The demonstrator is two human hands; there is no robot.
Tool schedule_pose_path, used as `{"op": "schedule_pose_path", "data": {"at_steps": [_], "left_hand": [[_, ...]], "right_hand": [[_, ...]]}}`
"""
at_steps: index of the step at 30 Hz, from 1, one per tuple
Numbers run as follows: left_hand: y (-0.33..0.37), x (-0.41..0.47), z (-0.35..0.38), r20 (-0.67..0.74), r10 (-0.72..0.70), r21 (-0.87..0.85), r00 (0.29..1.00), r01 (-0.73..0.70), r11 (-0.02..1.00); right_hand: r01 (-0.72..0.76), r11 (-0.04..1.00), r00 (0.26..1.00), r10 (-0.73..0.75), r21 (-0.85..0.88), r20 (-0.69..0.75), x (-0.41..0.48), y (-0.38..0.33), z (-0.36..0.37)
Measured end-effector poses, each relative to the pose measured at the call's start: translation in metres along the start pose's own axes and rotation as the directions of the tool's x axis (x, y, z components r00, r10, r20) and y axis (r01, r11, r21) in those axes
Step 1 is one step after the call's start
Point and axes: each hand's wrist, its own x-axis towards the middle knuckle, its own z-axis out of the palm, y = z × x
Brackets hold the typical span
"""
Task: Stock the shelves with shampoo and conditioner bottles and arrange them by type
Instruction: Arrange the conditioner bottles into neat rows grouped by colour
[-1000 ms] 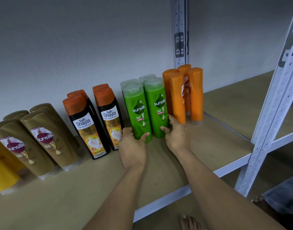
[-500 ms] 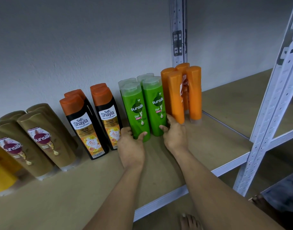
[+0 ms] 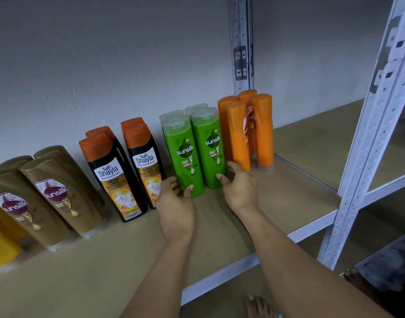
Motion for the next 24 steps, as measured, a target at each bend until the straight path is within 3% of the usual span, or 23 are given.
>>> {"op": "schedule_pose_path", "data": {"at_steps": [4, 9, 14, 24], "left_hand": [[0.008, -0.015, -0.004, -0.06, 0.176, 0.089, 0.983, -0.17, 0.981], [0.018, -0.029, 0.021, 0.156, 0.265, 0.028, 0.952, -0.272, 0.962], [0.041, -0.034, 0.069, 0.324, 0.191, -0.011, 0.927, -0.198, 0.98], [0.052, -0.029, 0.132, 0.293, 0.103, 0.169, 0.95, -0.157, 0.973]], "right_hand": [[0.01, 0.998, 0.988, -0.02, -0.062, -0.155, -0.002, 0.003, -0.022], [-0.002, 0.987, 0.947, -0.05, -0.161, -0.318, 0.016, 0.022, -0.07], [-0.052, 0.985, 0.994, 0.035, -0.166, -0.107, 0.039, 0.039, -0.09], [-0.093, 0.988, 0.995, 0.096, -0.123, 0.014, 0.075, 0.045, -0.089]]}}
